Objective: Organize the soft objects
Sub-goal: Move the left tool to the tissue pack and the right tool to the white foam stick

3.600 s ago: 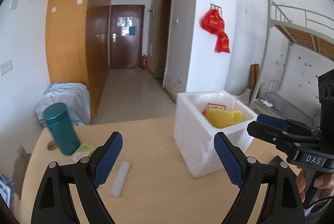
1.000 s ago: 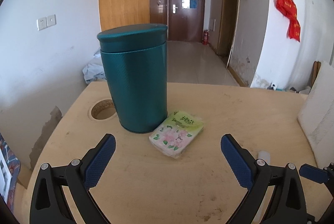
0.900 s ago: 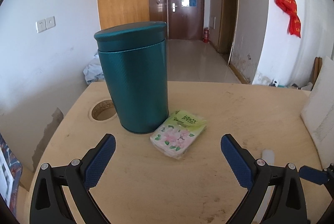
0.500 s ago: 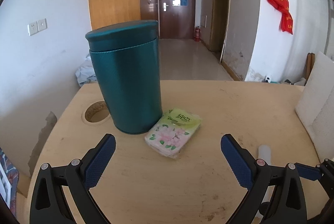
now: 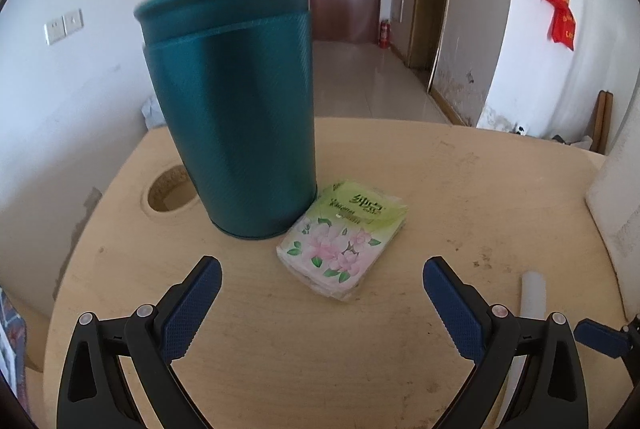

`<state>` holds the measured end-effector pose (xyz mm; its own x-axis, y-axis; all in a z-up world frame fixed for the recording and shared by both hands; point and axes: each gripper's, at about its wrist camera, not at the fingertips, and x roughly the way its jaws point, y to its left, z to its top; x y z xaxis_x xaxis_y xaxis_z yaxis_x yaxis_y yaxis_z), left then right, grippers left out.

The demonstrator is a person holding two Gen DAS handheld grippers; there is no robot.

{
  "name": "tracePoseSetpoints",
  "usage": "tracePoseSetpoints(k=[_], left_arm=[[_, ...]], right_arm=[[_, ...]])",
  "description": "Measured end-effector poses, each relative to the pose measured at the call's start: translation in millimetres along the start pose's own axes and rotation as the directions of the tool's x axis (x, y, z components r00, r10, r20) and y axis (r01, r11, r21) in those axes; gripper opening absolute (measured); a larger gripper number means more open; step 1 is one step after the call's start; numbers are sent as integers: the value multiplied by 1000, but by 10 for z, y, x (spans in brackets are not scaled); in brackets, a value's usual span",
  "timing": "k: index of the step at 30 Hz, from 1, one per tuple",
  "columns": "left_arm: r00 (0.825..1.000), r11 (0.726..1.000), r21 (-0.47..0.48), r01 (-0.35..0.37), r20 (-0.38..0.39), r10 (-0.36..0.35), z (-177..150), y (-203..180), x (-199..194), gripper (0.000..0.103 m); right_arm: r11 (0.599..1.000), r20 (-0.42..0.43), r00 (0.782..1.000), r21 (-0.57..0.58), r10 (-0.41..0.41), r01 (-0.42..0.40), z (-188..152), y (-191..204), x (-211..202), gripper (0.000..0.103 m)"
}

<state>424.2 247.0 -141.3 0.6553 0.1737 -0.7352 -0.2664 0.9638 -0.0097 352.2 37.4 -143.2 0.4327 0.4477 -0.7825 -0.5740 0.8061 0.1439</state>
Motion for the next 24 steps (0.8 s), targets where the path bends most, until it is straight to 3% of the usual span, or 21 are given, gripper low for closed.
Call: tracePoseSetpoints(k=[19, 24], left_arm=[[998, 999, 41, -30, -63, 32, 145, -92, 217, 99], [996, 999, 46, -16, -87, 20, 177, -146, 275, 92]], right_arm=[[999, -4, 999, 9, 41, -41, -10, 19, 3, 86], [999, -6, 999, 10, 50, -50, -14, 25, 1, 86]])
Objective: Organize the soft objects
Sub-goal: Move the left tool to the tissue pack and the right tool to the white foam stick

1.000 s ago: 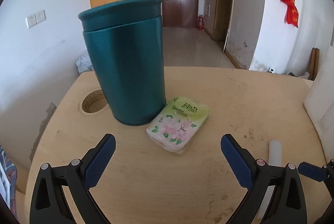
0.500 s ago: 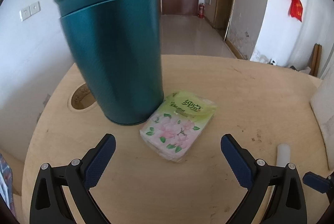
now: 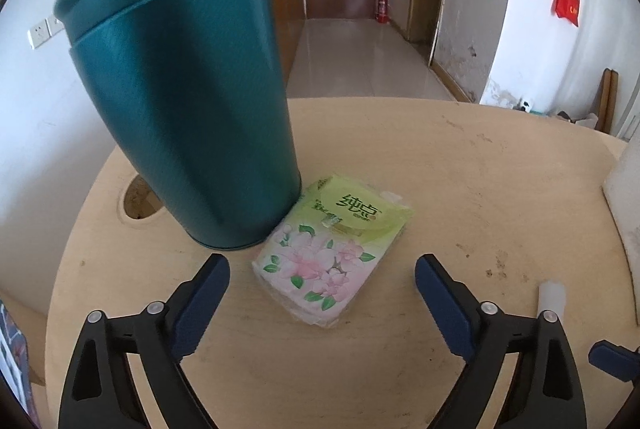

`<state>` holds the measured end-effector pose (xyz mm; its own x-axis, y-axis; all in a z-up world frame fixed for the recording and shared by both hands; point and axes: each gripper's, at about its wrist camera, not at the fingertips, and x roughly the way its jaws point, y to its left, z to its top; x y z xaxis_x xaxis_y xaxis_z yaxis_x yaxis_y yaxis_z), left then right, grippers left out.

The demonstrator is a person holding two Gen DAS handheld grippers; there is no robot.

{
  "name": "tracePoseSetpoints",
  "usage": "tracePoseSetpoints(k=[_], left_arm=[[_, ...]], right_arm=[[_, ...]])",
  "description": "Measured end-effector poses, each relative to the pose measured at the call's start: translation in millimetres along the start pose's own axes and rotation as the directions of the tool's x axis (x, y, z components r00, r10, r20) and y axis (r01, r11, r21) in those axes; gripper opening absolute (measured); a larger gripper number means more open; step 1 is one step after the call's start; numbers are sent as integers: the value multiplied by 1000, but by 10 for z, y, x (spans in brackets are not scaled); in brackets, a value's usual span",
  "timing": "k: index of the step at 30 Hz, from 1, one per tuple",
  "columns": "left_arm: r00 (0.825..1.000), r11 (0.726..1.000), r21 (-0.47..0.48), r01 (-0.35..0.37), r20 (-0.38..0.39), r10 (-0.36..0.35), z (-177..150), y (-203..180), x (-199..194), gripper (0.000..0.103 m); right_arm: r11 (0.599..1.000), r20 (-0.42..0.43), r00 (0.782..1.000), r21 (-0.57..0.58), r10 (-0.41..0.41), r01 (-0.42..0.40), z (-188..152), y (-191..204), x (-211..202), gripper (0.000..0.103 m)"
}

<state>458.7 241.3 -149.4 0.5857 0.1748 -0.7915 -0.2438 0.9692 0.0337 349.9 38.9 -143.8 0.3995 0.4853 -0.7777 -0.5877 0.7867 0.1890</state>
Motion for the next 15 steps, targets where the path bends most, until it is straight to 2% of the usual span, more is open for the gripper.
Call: tracePoseSetpoints(k=[5, 7, 9, 15], left_arm=[[1000, 1000, -2, 13, -7, -13, 43, -9, 21, 88], [999, 999, -9, 37, -10, -37, 53, -2, 20, 81], [999, 999, -7, 39, -5, -39, 68, -13, 11, 68], [999, 999, 12, 46, 7, -46, 72, -68, -2, 50]], right_arm=[[1000, 2, 1000, 5, 4, -4, -6, -5, -15, 86], [1000, 2, 1000, 5, 7, -7, -10, -6, -19, 86], [1000, 2, 1000, 7, 5, -5, -18, -3, -19, 86], [1000, -1, 1000, 14, -7, 7, -15, -29, -6, 86]])
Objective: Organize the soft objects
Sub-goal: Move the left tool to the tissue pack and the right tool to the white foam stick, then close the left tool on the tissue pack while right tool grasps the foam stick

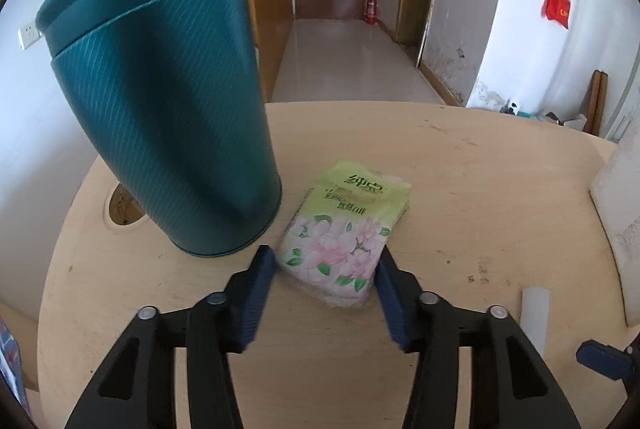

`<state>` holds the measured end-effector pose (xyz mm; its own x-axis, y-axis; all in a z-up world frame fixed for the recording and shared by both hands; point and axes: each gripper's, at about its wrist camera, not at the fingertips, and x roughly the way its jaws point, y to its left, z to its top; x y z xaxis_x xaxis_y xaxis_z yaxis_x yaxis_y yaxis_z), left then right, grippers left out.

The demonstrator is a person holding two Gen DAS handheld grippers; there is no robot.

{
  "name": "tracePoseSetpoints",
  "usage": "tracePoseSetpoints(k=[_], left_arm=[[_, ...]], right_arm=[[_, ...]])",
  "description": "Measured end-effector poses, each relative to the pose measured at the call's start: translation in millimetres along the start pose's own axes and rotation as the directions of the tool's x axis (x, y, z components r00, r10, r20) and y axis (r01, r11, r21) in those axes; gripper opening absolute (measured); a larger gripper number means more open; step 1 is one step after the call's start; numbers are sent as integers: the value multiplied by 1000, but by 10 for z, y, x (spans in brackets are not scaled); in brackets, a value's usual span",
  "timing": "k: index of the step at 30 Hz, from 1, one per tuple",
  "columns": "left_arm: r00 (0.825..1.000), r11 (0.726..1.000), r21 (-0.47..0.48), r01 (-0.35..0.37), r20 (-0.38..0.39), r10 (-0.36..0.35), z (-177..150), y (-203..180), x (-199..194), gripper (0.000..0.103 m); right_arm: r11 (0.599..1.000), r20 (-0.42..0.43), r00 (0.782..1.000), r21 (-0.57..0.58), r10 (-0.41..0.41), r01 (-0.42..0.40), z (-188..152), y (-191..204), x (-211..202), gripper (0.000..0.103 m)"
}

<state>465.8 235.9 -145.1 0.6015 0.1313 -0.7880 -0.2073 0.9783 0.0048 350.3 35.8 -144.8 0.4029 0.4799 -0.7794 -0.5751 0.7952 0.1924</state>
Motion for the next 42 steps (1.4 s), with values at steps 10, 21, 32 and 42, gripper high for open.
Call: tracePoseSetpoints(k=[10, 21, 32, 42], left_arm=[[1000, 1000, 18, -4, 23, 4, 1, -27, 4, 34], [999, 1000, 2, 22, 35, -22, 4, -16, -60, 27], [997, 999, -10, 39, 62, -38, -59, 113, -216, 27], [993, 997, -30, 69, 99, -66, -124, 164, -436, 26]], right_arm=[[1000, -18, 999, -1, -27, 27, 16, 18, 87, 86], [998, -7, 998, 9, -65, 65, 43, -28, 17, 51], [999, 23, 999, 27, -22, 22, 50, -138, -106, 31], [998, -1, 1000, 55, -30, 30, 2, -133, -46, 60]])
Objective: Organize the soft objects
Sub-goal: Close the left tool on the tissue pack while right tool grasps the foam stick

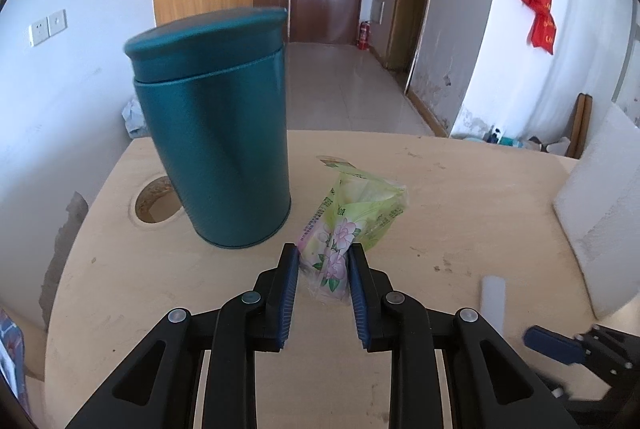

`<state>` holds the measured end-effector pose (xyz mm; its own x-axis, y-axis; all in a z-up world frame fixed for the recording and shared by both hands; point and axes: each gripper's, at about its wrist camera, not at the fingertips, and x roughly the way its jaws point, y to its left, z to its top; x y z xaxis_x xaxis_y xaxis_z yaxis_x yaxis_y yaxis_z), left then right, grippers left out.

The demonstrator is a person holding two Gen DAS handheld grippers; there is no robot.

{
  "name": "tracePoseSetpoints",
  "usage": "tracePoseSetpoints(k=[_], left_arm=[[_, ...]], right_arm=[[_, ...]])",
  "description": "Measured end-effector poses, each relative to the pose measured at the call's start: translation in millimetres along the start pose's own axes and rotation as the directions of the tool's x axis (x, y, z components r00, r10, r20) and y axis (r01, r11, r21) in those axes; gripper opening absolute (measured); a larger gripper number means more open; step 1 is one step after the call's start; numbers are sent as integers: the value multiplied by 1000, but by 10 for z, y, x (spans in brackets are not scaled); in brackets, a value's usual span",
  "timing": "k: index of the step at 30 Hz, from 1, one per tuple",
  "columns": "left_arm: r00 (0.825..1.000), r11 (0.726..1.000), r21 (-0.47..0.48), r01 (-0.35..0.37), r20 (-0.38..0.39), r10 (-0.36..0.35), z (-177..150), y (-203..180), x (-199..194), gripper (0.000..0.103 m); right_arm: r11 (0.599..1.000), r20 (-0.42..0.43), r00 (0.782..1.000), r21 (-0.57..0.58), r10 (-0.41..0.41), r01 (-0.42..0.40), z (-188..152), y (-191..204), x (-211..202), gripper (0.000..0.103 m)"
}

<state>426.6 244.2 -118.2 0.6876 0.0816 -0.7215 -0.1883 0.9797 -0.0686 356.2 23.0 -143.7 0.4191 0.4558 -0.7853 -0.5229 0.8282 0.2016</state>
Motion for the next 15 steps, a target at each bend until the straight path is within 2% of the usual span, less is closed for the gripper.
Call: tracePoseSetpoints(k=[2, 4, 13, 14, 15], left_arm=[[1000, 1000, 1, 3, 10, -3, -7, 6, -50, 26], [1000, 1000, 4, 10, 18, -10, -6, 16, -87, 27], [999, 1000, -7, 9, 41, -8, -39, 96, -154, 27], [999, 1000, -11, 13, 42, -12, -39, 109, -166, 27], [999, 1000, -15, 15, 46, -15, -39, 120, -182, 27]], right_arm=[[1000, -15, 1000, -16, 8, -8, 12, 56, 67, 68], [999, -4, 1000, -29, -17, 17, 26, 97, 77, 71], [989, -5, 991, -71, -132, 131, 78, 185, 226, 72], [986, -7, 989, -81, -146, 145, 78, 206, 237, 71], [985, -6, 989, -89, -150, 149, 67, 236, 244, 64]])
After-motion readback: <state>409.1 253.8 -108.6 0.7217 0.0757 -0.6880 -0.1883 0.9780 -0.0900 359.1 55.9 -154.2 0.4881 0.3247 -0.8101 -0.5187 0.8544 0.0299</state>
